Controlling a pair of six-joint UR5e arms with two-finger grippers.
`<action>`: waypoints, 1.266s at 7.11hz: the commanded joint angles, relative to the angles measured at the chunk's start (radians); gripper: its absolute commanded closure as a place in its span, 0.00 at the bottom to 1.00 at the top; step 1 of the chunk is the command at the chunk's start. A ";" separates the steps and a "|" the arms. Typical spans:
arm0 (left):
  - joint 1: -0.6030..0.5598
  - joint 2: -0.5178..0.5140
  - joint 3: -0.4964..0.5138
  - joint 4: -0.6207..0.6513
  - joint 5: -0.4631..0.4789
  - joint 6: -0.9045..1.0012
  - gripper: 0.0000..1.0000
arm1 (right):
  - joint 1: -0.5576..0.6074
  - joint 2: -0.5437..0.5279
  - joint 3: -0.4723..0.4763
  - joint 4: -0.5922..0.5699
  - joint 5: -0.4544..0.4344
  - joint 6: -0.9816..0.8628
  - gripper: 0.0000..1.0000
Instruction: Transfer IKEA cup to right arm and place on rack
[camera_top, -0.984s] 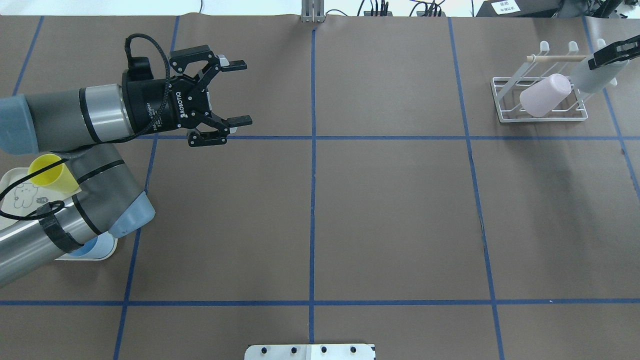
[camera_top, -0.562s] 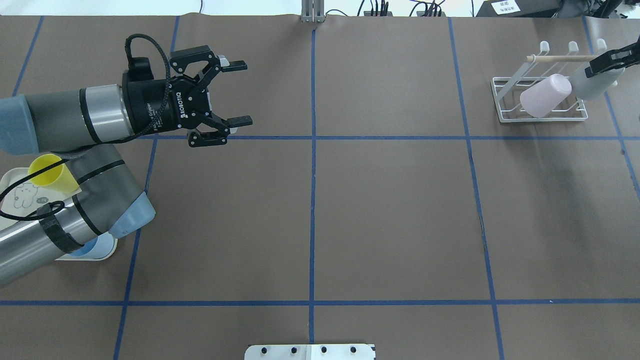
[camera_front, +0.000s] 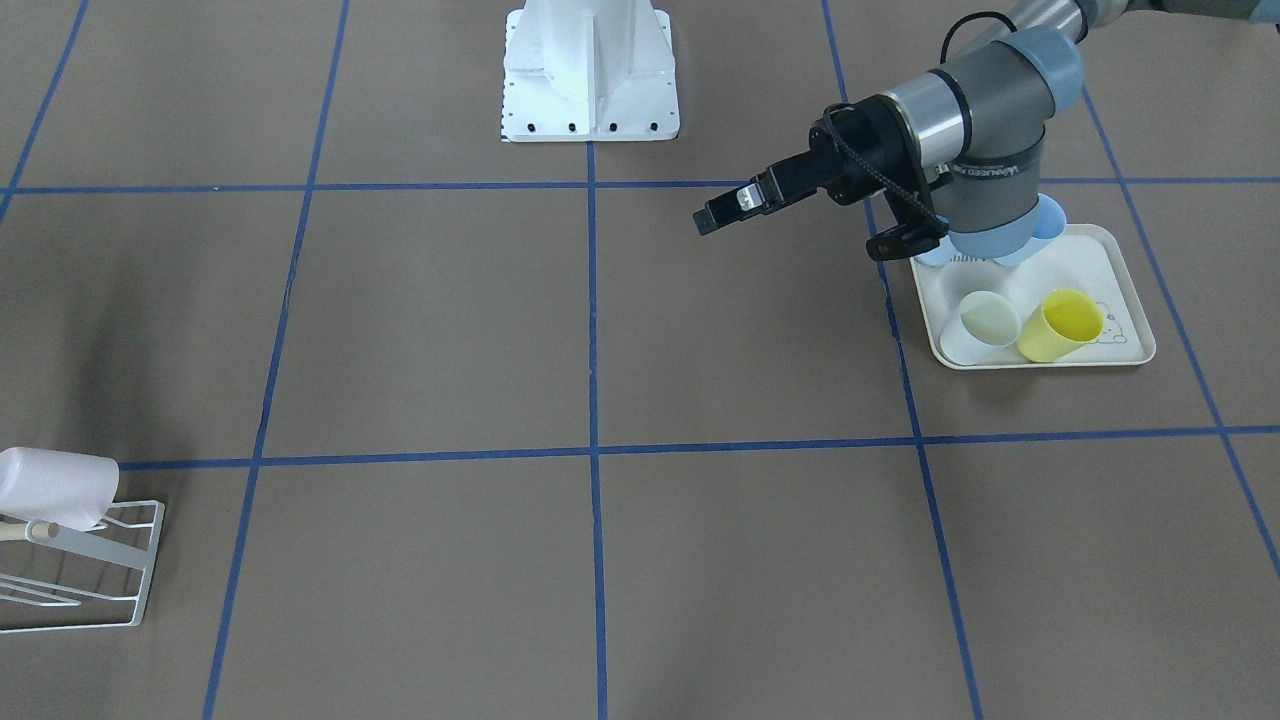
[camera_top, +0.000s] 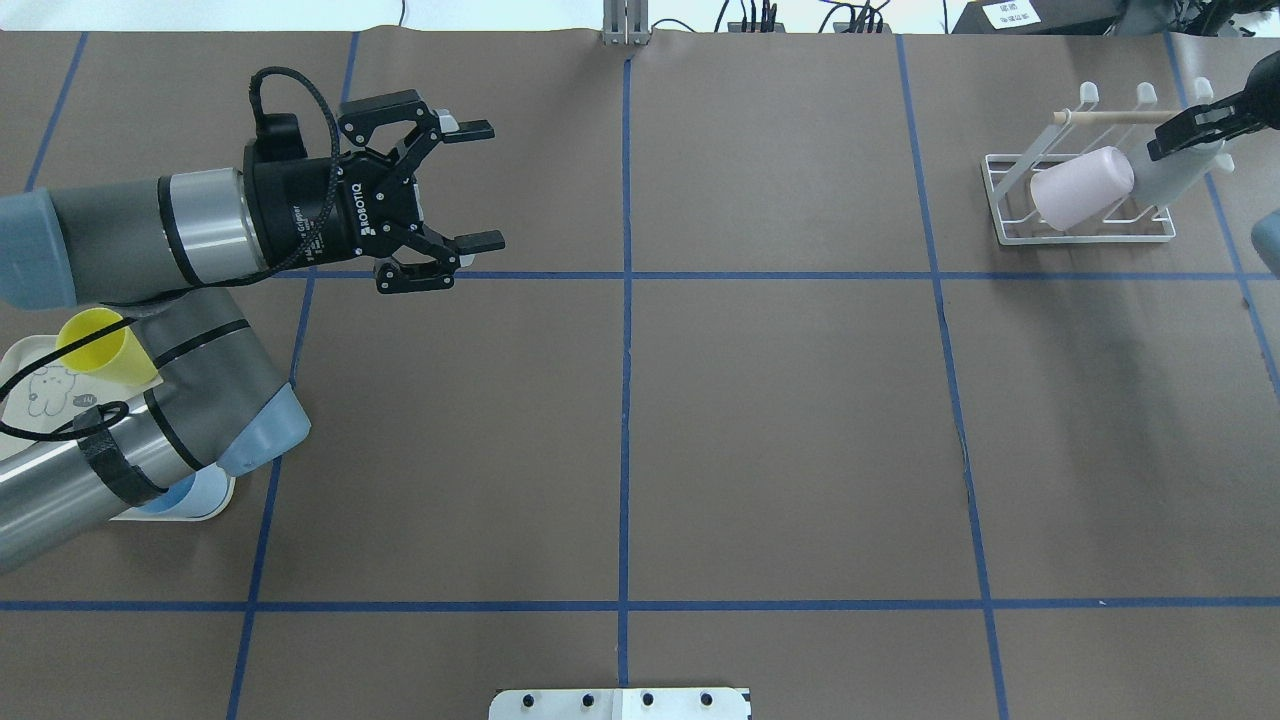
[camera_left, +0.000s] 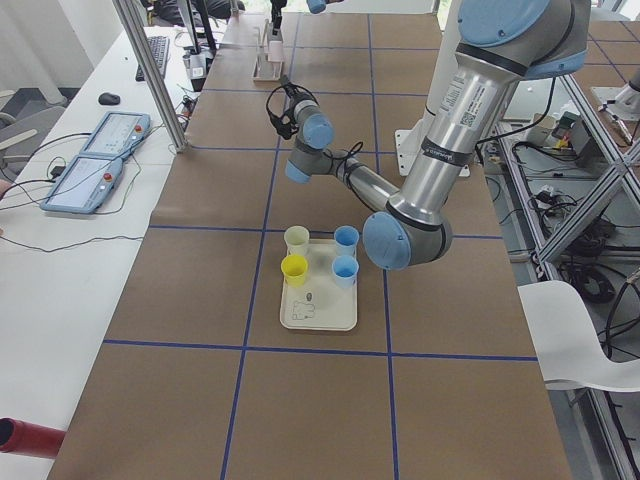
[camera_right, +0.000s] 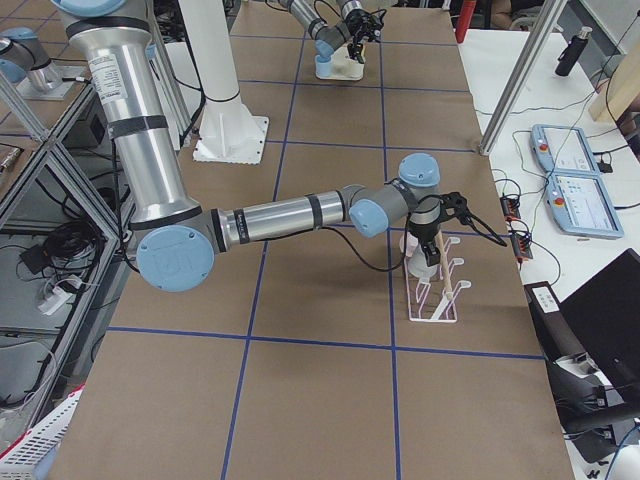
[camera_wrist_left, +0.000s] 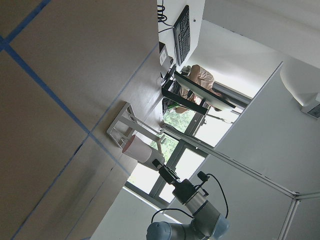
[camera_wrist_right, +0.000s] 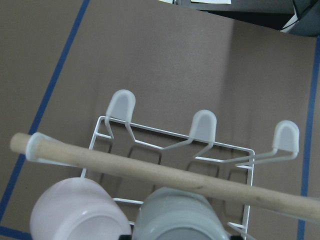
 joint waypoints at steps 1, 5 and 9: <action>-0.005 -0.003 0.000 0.000 0.000 0.009 0.00 | -0.015 0.023 -0.034 0.027 -0.001 0.002 0.01; -0.065 0.135 -0.008 0.046 -0.020 0.474 0.00 | -0.016 0.040 -0.001 0.079 0.010 0.106 0.01; -0.507 0.209 -0.008 0.376 -0.493 1.009 0.00 | -0.100 -0.006 0.207 0.081 0.044 0.391 0.01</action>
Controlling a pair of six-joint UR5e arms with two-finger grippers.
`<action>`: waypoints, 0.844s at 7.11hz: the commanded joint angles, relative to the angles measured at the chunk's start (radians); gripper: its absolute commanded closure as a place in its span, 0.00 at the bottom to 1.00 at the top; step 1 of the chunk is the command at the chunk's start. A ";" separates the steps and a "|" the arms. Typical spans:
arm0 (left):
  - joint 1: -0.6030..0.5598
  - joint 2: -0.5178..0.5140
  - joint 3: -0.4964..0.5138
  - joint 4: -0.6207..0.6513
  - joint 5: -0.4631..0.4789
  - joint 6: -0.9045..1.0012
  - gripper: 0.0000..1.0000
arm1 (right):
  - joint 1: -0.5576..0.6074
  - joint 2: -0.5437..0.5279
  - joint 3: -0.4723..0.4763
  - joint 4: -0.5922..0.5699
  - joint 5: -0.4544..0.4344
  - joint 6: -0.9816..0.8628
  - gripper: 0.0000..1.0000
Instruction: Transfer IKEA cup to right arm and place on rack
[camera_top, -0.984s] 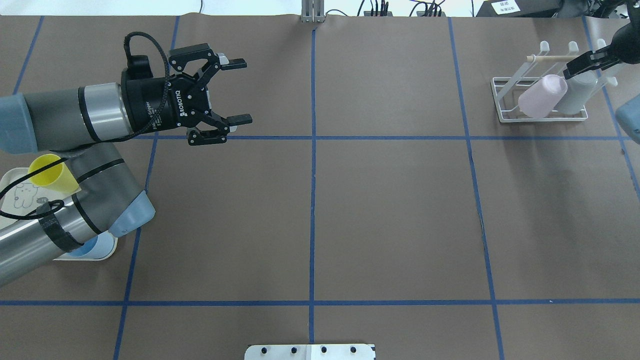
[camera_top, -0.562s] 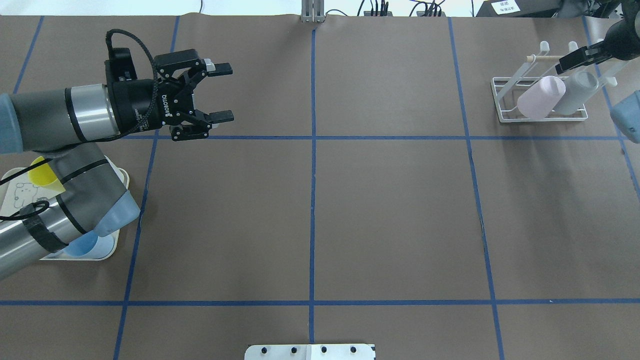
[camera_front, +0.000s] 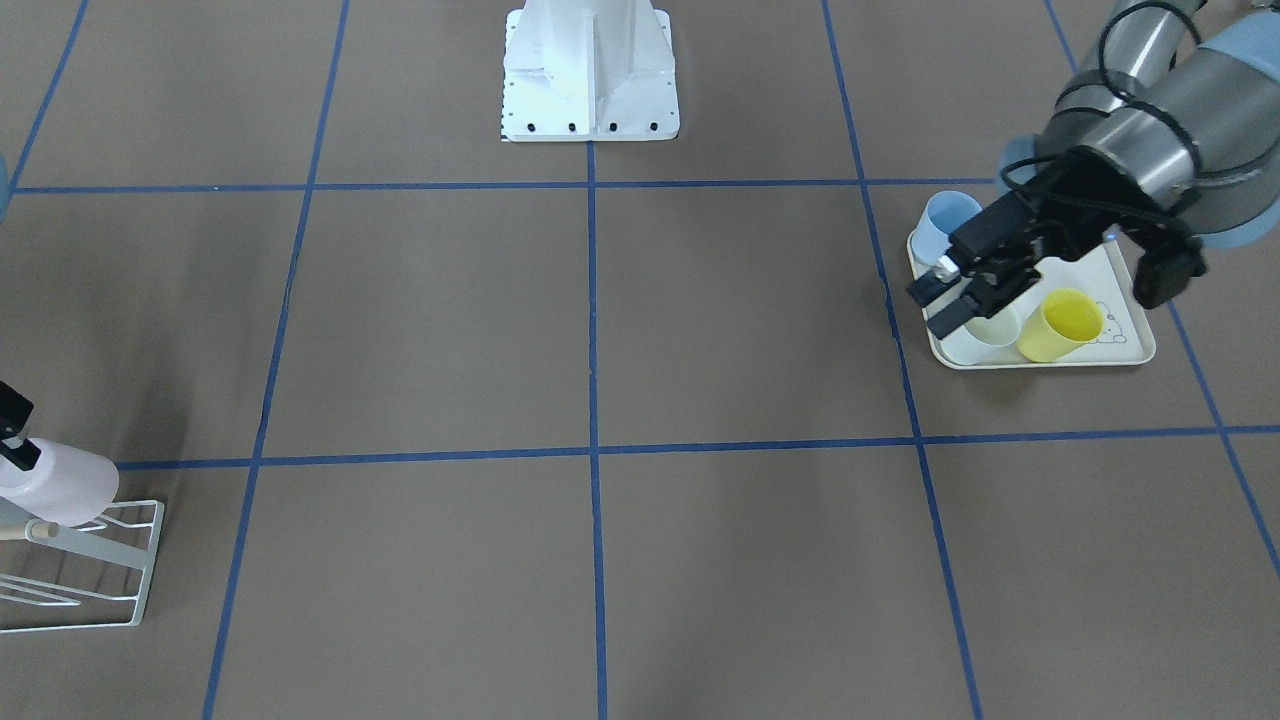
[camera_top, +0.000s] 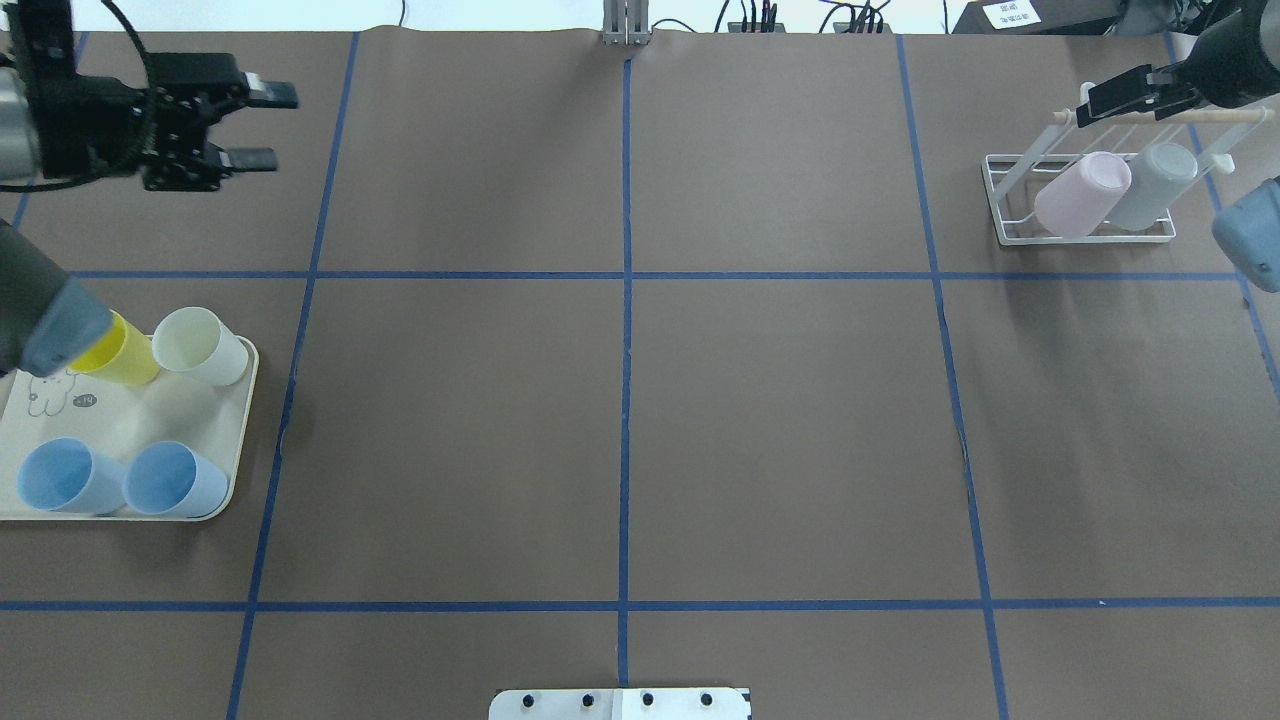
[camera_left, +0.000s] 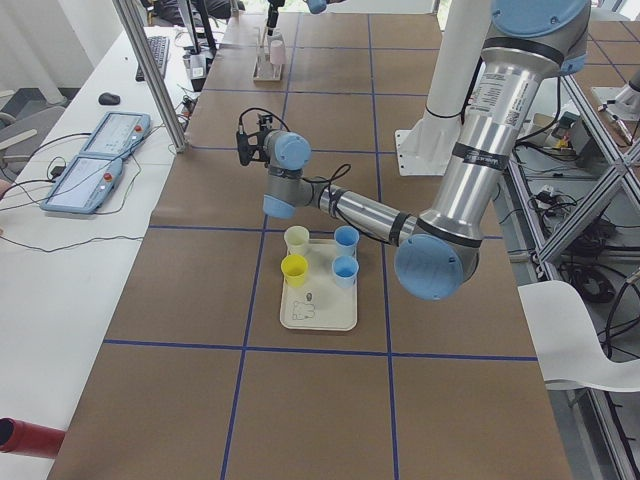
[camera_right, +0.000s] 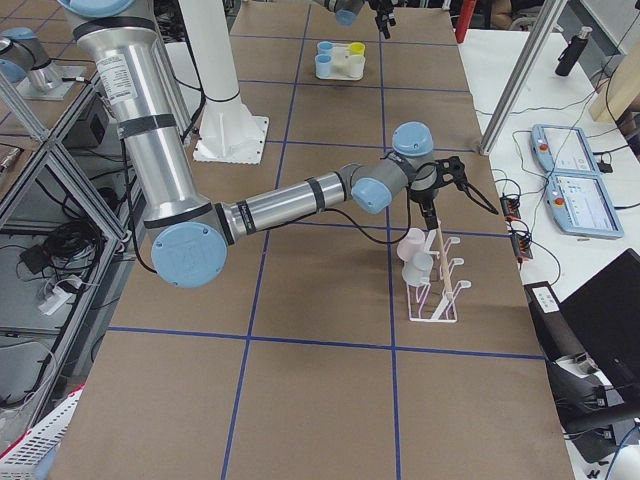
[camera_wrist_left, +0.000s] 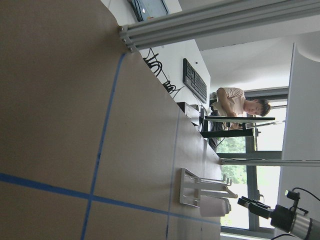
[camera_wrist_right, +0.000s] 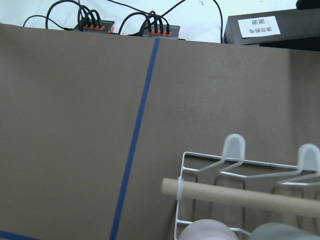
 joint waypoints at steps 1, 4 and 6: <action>-0.184 0.077 -0.005 0.176 -0.152 0.383 0.00 | -0.081 -0.022 0.103 0.000 -0.007 0.164 0.01; -0.176 0.236 -0.003 0.345 -0.080 0.821 0.00 | -0.190 -0.012 0.117 0.000 -0.090 0.261 0.01; -0.107 0.286 -0.005 0.464 0.066 0.986 0.00 | -0.239 -0.005 0.117 0.002 -0.141 0.283 0.01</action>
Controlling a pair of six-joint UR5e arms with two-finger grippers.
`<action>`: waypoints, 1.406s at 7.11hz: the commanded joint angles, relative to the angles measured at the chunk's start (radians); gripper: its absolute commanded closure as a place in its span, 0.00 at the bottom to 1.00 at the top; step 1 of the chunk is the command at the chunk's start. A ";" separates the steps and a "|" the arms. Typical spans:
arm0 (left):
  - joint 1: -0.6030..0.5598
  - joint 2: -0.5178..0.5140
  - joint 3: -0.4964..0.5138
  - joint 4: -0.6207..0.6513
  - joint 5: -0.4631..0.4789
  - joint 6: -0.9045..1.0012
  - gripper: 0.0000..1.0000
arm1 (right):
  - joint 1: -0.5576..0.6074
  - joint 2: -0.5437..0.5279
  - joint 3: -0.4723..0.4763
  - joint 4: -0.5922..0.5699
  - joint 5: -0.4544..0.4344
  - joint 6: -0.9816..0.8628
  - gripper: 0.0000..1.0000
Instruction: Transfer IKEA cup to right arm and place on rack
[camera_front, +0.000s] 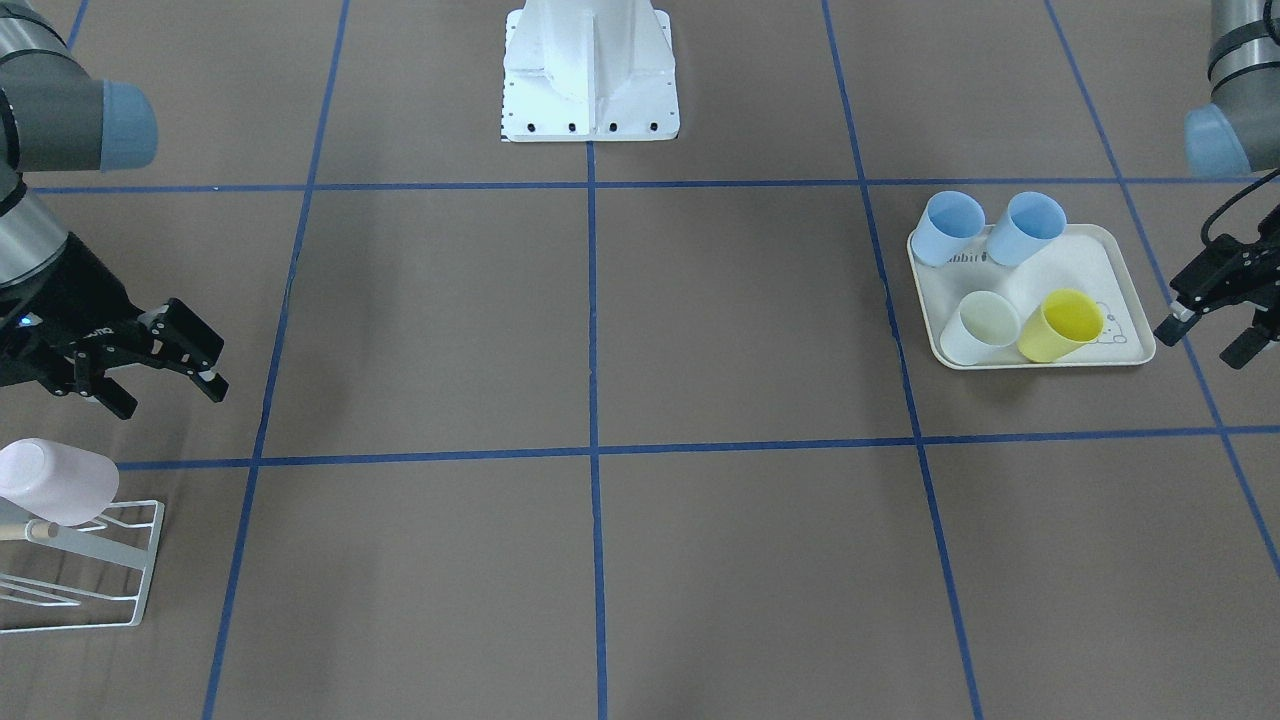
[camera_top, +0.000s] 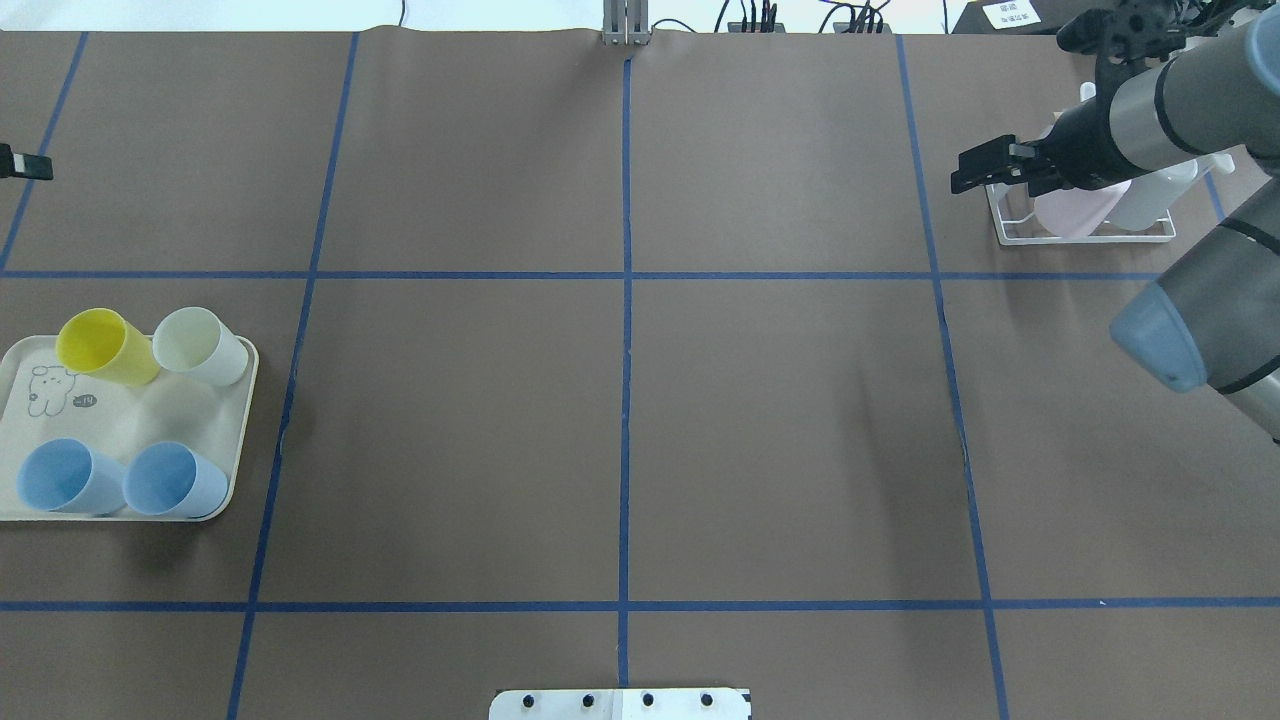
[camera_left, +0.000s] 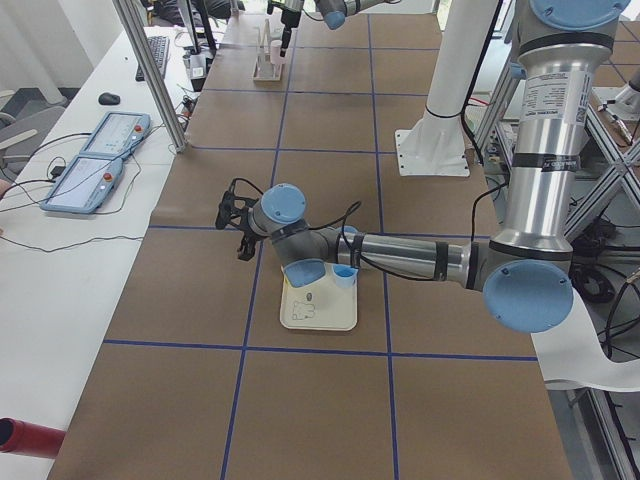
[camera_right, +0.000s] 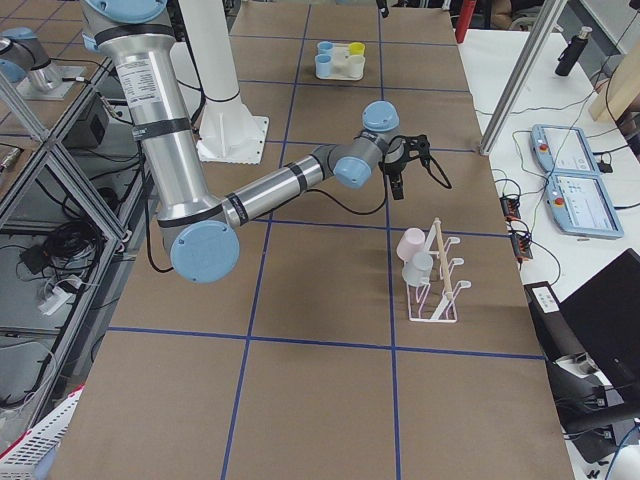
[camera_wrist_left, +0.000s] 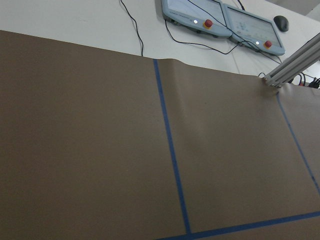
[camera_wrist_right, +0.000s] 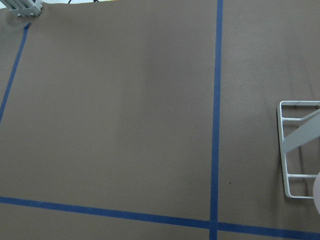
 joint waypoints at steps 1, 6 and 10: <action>0.051 0.044 -0.001 0.162 0.092 0.186 0.00 | -0.038 0.003 0.001 0.001 -0.028 0.027 0.01; 0.126 0.070 -0.110 0.504 0.082 0.216 0.01 | -0.066 0.009 -0.002 0.001 -0.047 0.036 0.01; 0.232 0.069 -0.097 0.514 0.083 0.204 0.66 | -0.076 0.011 -0.005 0.001 -0.054 0.036 0.01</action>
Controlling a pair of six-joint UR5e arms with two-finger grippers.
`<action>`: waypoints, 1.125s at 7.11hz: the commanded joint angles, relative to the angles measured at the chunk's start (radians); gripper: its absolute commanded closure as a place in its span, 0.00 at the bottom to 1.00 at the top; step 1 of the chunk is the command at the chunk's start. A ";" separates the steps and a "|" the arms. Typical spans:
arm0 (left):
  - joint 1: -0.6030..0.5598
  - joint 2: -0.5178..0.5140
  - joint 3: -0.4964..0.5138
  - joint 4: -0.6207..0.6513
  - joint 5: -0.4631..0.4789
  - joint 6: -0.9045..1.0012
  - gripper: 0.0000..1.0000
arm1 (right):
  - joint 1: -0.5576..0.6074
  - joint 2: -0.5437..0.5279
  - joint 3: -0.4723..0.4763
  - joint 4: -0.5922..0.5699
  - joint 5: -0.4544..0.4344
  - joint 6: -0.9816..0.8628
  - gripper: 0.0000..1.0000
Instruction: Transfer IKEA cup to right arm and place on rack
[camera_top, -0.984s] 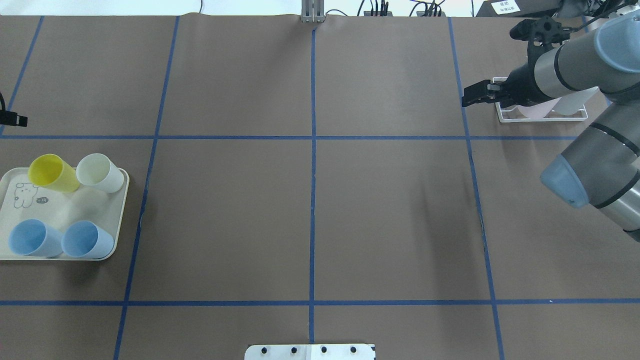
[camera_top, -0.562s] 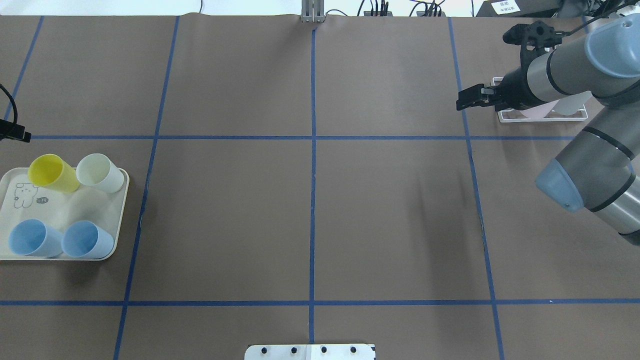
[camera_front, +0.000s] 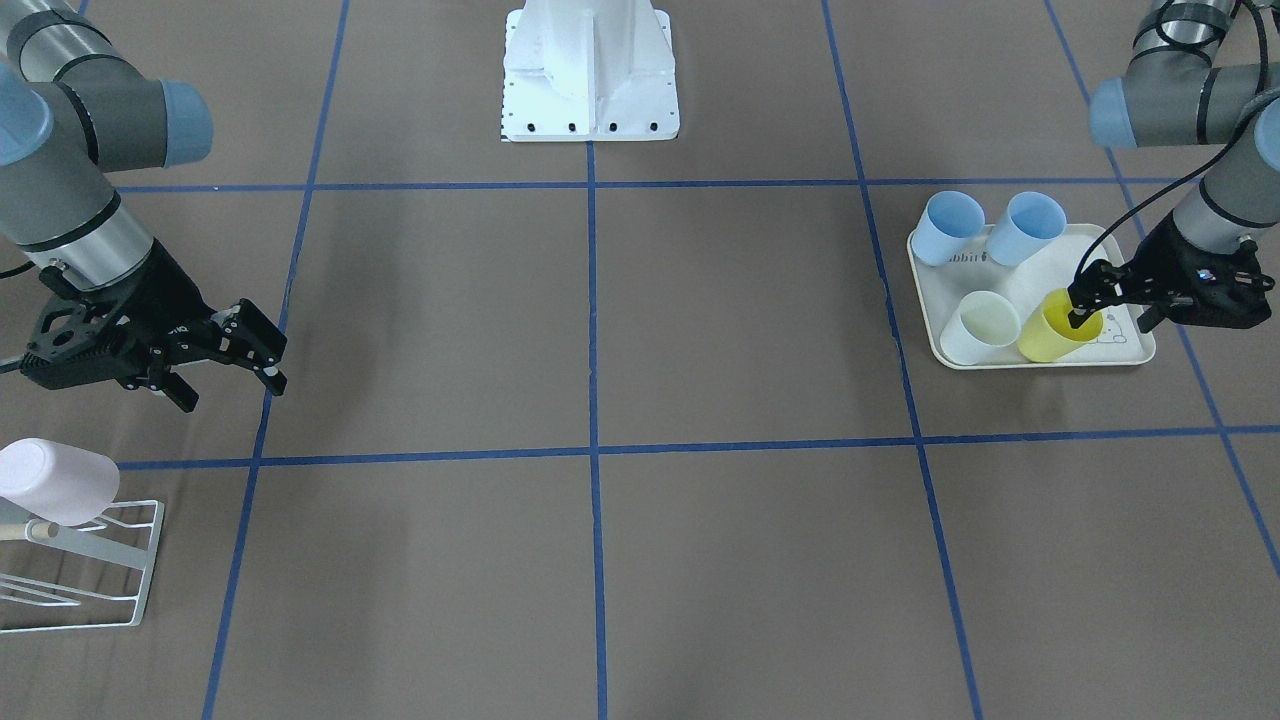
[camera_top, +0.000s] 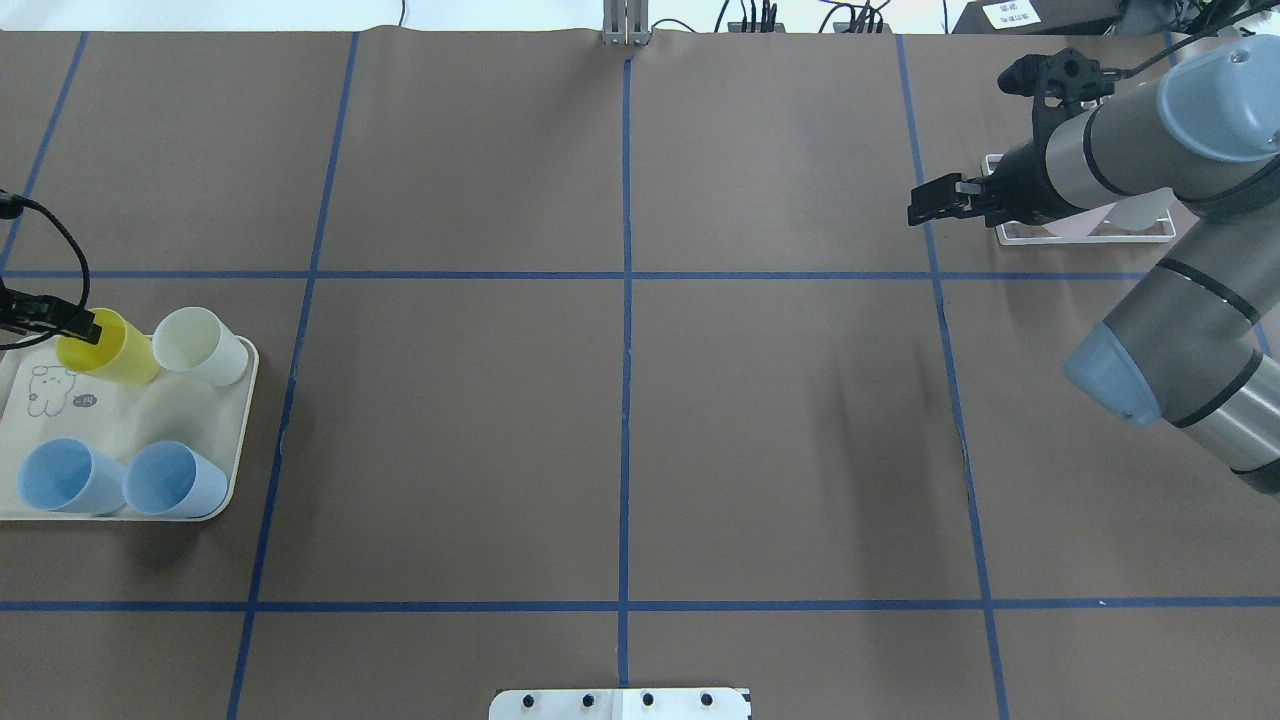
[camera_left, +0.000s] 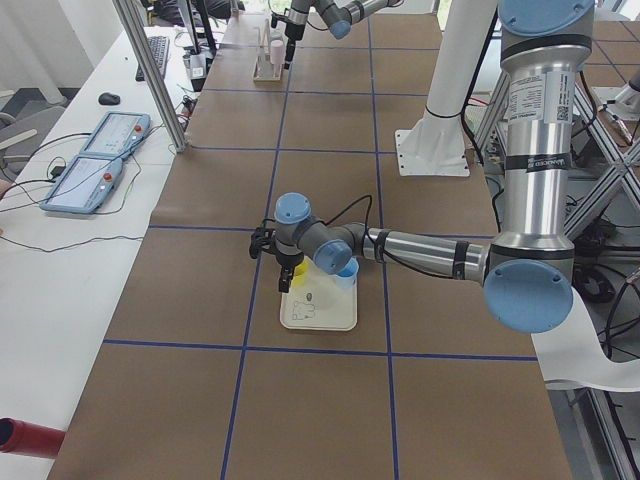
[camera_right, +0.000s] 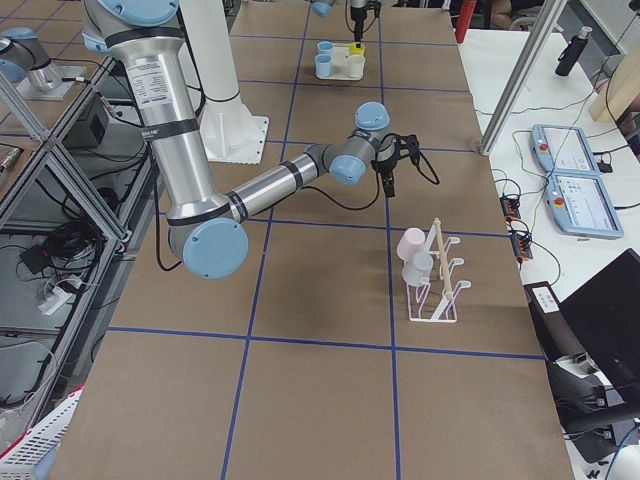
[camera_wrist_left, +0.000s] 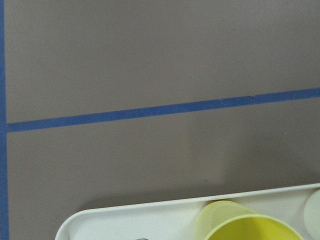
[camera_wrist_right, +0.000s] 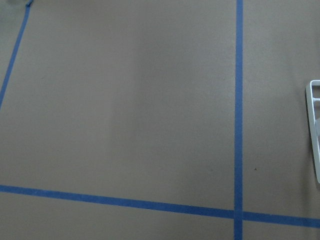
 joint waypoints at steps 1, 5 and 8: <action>0.017 0.000 0.004 0.001 0.000 -0.001 1.00 | -0.004 0.000 0.001 0.000 -0.008 0.000 0.01; -0.114 0.015 -0.005 0.002 -0.138 0.012 1.00 | -0.004 0.000 -0.001 0.000 -0.017 0.000 0.01; -0.219 0.026 -0.134 0.091 -0.158 -0.004 1.00 | -0.006 0.002 0.005 0.000 -0.021 0.002 0.01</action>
